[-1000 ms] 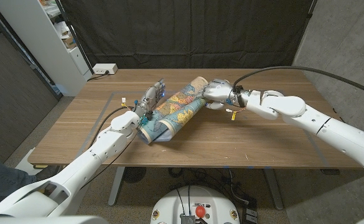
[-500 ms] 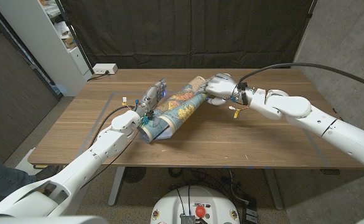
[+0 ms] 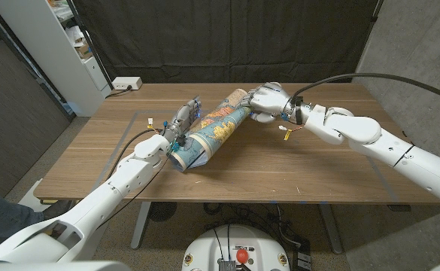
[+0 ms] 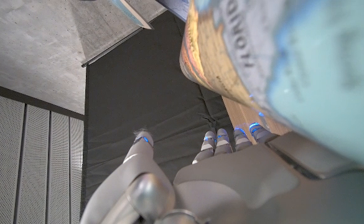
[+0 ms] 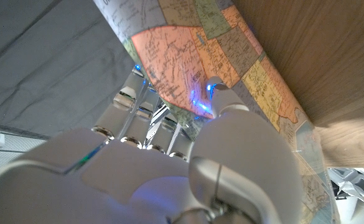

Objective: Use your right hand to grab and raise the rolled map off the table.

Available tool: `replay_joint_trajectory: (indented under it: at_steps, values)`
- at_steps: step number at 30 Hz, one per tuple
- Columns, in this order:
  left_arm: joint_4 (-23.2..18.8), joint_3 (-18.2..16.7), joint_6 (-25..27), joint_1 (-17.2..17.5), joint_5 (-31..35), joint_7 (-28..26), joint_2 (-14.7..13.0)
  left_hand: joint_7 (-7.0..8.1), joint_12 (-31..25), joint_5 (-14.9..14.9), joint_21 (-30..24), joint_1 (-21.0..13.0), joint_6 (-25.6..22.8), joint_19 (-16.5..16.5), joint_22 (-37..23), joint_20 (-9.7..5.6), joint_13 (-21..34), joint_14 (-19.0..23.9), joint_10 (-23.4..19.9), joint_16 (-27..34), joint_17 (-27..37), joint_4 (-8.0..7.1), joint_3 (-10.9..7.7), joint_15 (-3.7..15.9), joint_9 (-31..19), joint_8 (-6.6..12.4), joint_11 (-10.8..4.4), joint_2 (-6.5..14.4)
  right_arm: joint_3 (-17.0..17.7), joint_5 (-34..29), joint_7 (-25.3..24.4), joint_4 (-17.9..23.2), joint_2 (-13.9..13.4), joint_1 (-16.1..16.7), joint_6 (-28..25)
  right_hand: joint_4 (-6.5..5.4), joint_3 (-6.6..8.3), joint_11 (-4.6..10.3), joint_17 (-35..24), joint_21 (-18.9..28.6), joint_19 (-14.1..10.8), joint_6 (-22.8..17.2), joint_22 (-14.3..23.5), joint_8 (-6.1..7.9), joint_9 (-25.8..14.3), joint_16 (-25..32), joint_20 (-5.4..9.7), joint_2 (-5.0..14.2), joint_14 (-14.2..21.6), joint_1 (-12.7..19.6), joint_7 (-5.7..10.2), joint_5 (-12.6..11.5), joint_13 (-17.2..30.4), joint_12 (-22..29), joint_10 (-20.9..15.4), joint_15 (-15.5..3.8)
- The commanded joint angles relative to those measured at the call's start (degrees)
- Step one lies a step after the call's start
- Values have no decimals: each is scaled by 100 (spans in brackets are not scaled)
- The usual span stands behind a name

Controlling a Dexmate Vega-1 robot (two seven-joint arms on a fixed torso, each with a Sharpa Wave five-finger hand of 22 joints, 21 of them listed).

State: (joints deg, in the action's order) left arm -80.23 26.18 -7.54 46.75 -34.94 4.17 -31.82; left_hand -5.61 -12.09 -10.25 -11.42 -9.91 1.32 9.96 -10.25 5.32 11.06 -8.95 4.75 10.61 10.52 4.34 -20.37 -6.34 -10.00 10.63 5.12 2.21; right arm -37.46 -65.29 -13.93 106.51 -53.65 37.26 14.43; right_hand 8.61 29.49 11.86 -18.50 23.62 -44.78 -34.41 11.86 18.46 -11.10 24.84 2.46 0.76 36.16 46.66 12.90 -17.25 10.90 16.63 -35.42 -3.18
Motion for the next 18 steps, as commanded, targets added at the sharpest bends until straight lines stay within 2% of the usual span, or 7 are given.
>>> replay_joint_trajectory:
  at_steps: [1, 7, 18]
  values:
    - [25, -18, -53, 21, -28, 54, -8, -14, -28, -15, -9, 7, -29, 404, -34, 33, 28, -1, -11, 34, 11, 41, -3, -46, -32, 30, -16, 68, 186, -31, -180, 185, -36, 114, -165, -5, 36, -19, -11, 50, -62, -73, 16, 13, -16, 34, -9, 0, 71, 68, -12, 40, 16, -18, -104, -706]
    - [66, -19, -69, 0, -26, 75, -3, -15, -29, -14, -9, 9, -33, 404, -34, 33, 28, -1, -13, 34, 12, 43, -2, -45, -33, 30, -13, 69, 245, -31, -247, 219, -51, 103, -174, 1, 38, -9, -8, 77, -48, -213, 21, 32, -17, 34, 16, -13, 173, 85, -16, 83, 15, -1, -265, -732]
    - [170, -21, -69, -94, -29, 120, 19, -12, -29, -14, -11, 11, -40, 404, -34, 38, 29, -4, -12, 33, 12, 46, -1, -46, -33, 32, -6, 71, 441, -7, -197, 438, -179, 224, -320, -7, 50, -14, -2, 112, -62, -299, 25, 32, -16, 11, 42, -7, 223, 92, -11, 113, 13, -36, -283, -754]
